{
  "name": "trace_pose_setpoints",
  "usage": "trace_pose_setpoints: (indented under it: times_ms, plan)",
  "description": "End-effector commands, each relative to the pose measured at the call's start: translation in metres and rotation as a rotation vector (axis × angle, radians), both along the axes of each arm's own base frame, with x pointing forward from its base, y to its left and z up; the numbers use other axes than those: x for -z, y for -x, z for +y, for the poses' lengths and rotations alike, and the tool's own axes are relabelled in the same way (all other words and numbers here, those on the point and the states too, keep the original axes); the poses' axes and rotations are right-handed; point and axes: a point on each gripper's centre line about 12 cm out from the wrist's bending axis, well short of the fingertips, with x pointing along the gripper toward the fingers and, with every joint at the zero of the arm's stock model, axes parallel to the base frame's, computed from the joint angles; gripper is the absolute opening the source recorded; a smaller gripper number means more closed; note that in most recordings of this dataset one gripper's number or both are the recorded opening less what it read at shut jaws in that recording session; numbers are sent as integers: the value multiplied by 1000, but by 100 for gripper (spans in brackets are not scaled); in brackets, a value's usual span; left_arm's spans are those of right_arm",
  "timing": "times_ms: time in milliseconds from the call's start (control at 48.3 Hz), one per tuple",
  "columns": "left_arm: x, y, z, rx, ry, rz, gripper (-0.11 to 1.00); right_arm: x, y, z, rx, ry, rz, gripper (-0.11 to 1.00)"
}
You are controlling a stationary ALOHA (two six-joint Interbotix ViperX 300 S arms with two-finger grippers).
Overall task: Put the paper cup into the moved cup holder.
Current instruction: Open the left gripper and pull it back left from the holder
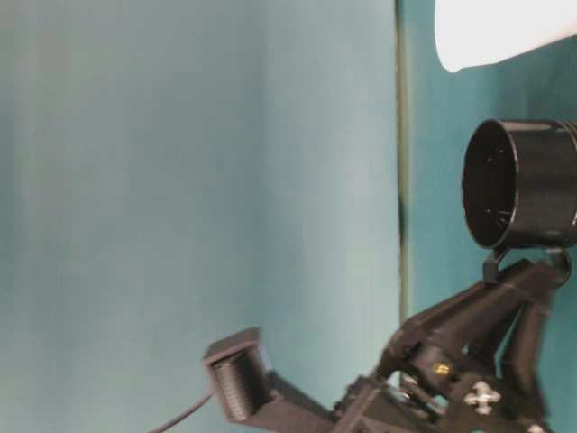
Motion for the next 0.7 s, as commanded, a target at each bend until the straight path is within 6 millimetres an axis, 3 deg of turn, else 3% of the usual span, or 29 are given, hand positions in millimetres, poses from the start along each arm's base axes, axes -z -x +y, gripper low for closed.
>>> trace_pose_setpoints:
  times_ms: [0, 124, 684]
  plan:
    - [-4, -3, -1, 4, -2, -17, 69, -9, -5, 0, 7, -9, -26, 1]
    - [-4, -3, -1, 2, 3, -17, 82, -9, -5, 0, 7, -9, -26, 1]
    - [-9, 7, -4, 8, 3, -8, 81, -9, -5, 0, 7, -9, -26, 1]
